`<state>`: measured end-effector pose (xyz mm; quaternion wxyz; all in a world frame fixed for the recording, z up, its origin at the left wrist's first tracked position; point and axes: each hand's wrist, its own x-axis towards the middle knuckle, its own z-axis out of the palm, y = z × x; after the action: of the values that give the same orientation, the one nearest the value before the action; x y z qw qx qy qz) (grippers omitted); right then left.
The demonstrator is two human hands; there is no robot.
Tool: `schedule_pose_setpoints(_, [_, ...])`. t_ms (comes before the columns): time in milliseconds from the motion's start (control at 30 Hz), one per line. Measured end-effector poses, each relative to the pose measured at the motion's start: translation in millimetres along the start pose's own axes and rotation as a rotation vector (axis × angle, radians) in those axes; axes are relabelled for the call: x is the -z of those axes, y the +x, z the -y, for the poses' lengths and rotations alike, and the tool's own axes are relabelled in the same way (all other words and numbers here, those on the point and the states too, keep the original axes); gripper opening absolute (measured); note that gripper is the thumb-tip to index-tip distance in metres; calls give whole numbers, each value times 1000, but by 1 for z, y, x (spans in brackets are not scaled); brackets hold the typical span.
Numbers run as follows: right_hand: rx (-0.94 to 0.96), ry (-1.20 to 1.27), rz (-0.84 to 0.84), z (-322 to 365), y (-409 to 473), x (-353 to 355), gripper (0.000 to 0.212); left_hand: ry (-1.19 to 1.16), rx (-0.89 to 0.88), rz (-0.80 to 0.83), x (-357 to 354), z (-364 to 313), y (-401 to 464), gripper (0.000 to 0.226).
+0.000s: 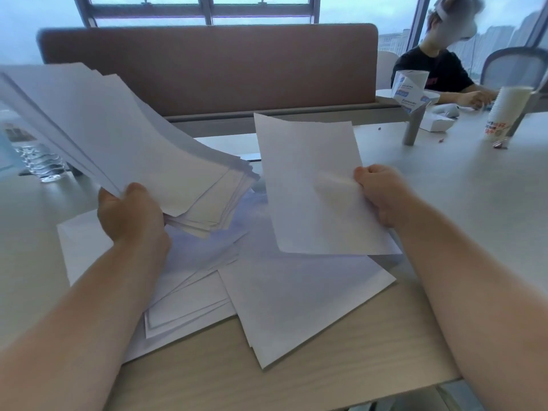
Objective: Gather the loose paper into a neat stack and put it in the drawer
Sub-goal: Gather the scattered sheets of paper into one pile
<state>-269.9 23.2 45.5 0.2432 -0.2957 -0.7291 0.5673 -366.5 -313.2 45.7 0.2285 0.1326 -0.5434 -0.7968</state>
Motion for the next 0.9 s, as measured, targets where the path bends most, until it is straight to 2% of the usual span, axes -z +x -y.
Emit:
schedule_pose_setpoints(133, [-37,56,40,3,-3,-3,23,37,103,199,-6,-6,-19,28])
schedule_pose_setpoints(267, [-26,142,55,10,-9,-6,19,181,180,493,-9,-6,-35,21])
schedule_pose_setpoints(433, [-76,283,123,18,-22,-19,13,317,191,777,-8,-8,-47,15])
schedule_pose_setpoints(567, [-113,303,225,17,-32,-33,5,310,199,830,-9,-7,-58,14])
schedule_pose_setpoints(667, [-46,204,149,17,-34,-38,13,280,260,828,-8,-5,-58,46])
schedule_pose_setpoints(700, [-7,183,116,16,-34,-38,18,276,296,855,-8,-5,-58,49])
schedule_pose_setpoints(800, [109,195,81,16,-34,-37,30,279,390,918,-10,-5,-61,30])
schedule_pose_setpoints(900, [131,279,97,17,-34,-35,24,333,328,892,-12,-3,-59,21])
